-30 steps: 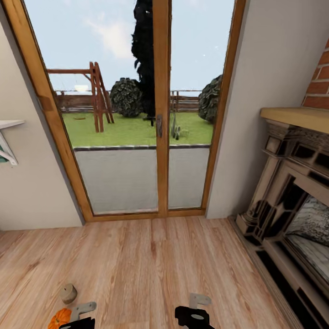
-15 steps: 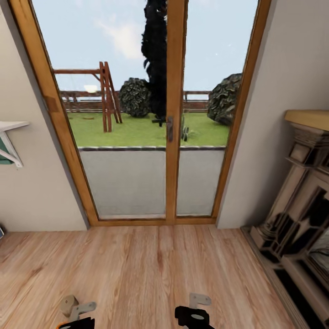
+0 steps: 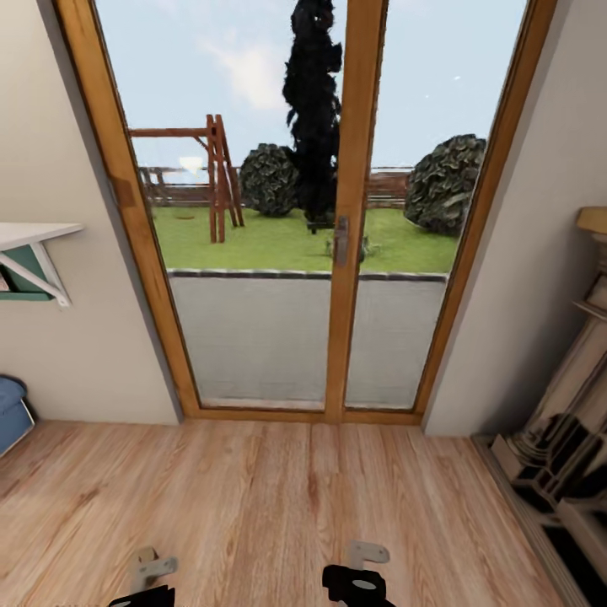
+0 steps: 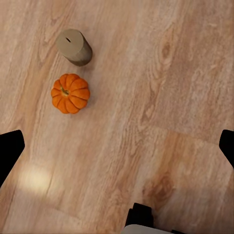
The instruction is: Place each of the two pumpkins and all three candles from the living room inside a cabinet in the living room (use any cabinet), then make sure every cabinet is closed, and position the cauldron so it is next to a table in the living room.
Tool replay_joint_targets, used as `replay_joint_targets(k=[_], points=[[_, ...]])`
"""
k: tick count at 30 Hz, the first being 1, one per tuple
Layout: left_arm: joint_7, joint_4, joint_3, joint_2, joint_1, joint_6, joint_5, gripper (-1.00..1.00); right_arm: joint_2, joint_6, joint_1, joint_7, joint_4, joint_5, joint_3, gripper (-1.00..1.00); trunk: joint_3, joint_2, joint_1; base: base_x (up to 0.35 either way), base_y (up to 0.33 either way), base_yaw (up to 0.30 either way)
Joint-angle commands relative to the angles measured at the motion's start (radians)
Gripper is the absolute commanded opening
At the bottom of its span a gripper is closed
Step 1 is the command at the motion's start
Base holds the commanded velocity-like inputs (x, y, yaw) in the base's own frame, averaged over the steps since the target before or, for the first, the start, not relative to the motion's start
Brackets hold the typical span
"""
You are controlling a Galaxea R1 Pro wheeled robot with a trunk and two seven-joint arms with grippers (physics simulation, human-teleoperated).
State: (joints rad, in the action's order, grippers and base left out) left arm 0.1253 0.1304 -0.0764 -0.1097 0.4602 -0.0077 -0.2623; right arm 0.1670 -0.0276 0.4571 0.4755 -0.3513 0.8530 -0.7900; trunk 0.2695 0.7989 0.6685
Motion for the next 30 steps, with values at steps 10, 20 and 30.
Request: replay_joint_targets(k=[10, 20, 30], points=[[0.0, 0.0, 0.0, 0.001, 0.0, 0.0, 0.0, 1.0, 0.001, -0.003, 0.0, 0.0, 0.0, 0.0, -0.003, 1.0, 0.0, 0.0, 0.0, -0.002, 0.001, 0.231], [0.0, 0.0, 0.0, 0.001, 0.0, 0.0, 0.0, 1.0, 0.003, -0.008, 0.0, 0.001, 0.0, 0.0, -0.003, 1.0, 0.0, 0.0, 0.0, -0.01, 0.0, 0.289], [0.0, 0.0, 0.0, 0.001, 0.0, 0.0, 0.0, 1.0, 0.008, -0.011, 0.0, 0.005, 0.0, 0.0, -0.005, 1.0, 0.0, 0.0, 0.0, 0.015, -0.111, 0.292]])
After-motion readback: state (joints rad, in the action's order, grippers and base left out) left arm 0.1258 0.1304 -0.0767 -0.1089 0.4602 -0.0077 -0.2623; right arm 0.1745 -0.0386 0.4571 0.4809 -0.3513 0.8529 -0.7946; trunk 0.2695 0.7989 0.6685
